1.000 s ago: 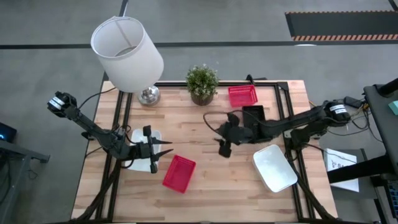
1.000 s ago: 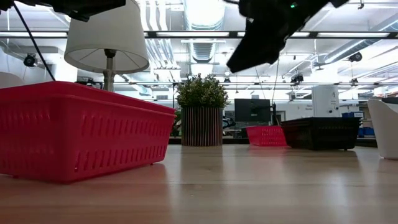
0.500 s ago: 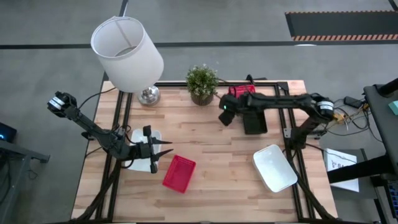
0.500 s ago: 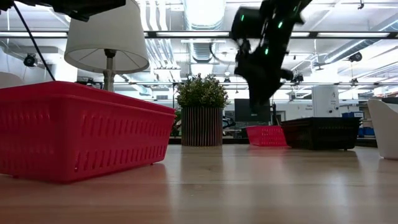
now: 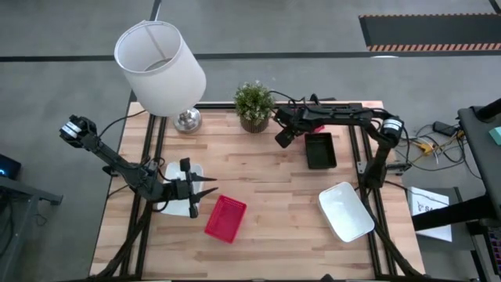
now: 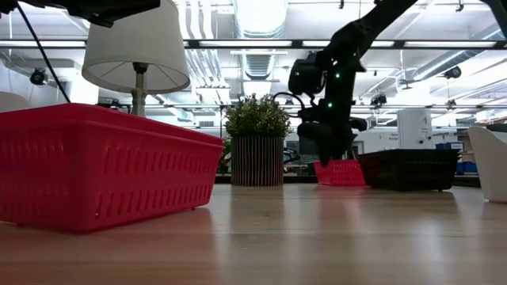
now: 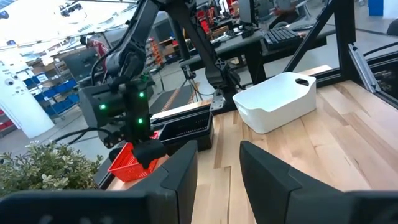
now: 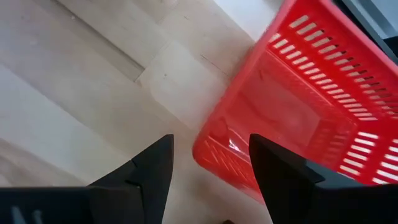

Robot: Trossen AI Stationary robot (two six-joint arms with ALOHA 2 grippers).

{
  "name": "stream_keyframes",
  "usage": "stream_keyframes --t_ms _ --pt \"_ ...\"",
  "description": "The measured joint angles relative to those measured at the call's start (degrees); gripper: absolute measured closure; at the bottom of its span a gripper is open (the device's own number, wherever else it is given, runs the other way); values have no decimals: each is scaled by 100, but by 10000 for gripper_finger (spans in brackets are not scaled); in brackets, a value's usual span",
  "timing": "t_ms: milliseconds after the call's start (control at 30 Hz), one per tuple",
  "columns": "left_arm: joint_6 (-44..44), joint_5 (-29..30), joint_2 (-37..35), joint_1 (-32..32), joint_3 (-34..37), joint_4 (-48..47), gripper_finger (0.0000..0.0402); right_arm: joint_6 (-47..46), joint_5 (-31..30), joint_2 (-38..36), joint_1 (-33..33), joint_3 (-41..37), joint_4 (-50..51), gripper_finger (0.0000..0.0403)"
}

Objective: Stack baskets by color
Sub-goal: Stack the red bin on the stacked red bins

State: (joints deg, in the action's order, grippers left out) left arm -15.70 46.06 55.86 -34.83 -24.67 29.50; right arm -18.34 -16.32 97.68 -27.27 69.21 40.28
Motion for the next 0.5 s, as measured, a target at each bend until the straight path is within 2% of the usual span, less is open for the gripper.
stream_keyframes --t_ms 267,500 --pt "-11 83 0 0 2 -2 297 117 -20 201 -4 -8 -363 218" --pt "-6 83 0 0 29 -2 297 26 -20 268 -4 -17 -414 295"
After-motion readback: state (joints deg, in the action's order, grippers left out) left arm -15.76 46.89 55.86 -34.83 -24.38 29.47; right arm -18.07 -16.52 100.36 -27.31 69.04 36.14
